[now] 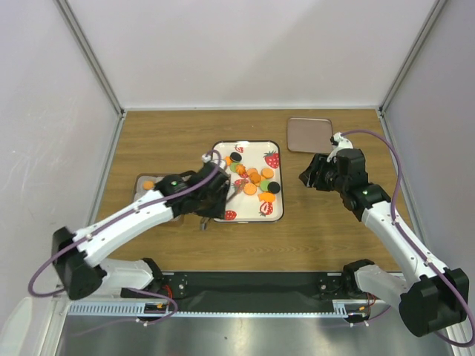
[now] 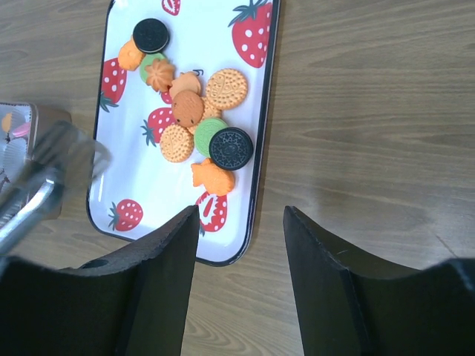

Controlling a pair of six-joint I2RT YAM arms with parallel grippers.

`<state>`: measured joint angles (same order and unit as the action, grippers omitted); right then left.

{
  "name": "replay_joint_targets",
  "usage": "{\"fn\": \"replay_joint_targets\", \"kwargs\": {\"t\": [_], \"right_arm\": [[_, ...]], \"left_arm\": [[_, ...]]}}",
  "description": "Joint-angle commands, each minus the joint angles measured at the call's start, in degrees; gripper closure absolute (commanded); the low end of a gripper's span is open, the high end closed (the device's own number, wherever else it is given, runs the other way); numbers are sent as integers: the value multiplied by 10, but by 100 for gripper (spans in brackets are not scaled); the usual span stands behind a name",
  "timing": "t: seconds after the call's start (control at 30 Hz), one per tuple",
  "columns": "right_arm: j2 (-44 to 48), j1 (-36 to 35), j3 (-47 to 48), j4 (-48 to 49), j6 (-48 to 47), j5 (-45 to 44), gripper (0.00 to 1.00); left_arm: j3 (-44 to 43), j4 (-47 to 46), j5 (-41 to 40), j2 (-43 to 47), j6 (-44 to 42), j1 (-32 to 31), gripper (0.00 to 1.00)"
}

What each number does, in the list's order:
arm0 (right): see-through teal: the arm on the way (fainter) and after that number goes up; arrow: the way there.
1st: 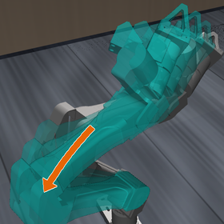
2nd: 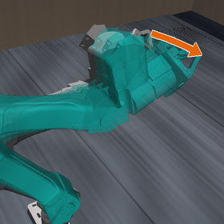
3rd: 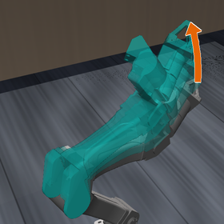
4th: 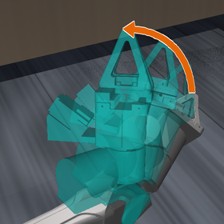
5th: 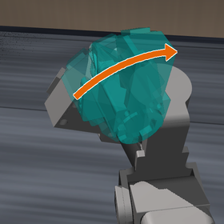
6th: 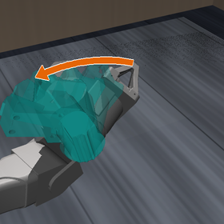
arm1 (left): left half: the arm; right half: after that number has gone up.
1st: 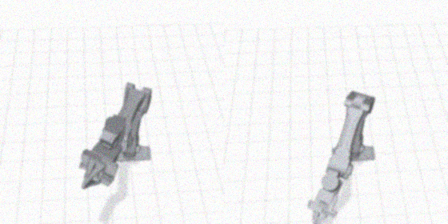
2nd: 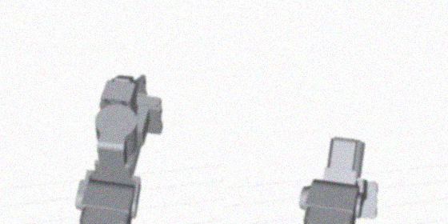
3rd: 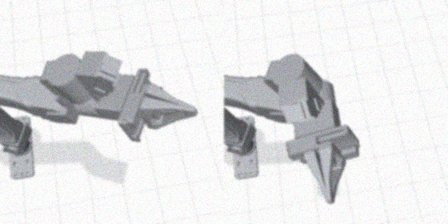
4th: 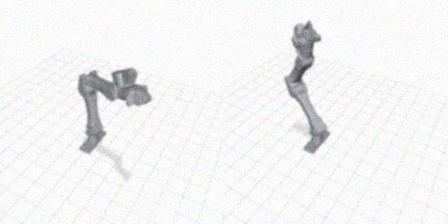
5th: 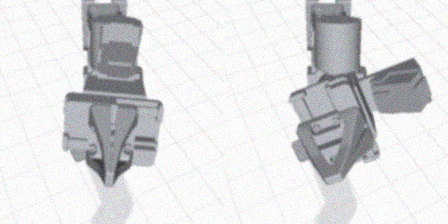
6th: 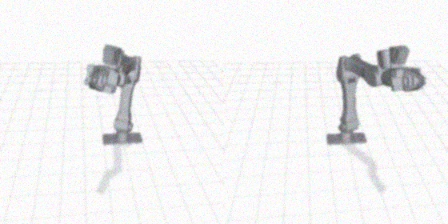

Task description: Pack the cookies

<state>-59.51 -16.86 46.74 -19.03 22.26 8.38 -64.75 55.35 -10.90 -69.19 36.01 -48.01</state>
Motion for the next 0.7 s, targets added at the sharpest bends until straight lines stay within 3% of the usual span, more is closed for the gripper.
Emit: {"fn": "replay_joint_targets", "kwargs": {"t": [0.0, 0.67], "right_arm": [[0, -8, 2, 9, -11, -26, 45], [-5, -13, 3, 8, -13, -33, 45]], "left_arm": [[-29, -37, -24, -35, 12, -34, 51], [-67, -81, -28, -183, -38, -40, 48]]}}
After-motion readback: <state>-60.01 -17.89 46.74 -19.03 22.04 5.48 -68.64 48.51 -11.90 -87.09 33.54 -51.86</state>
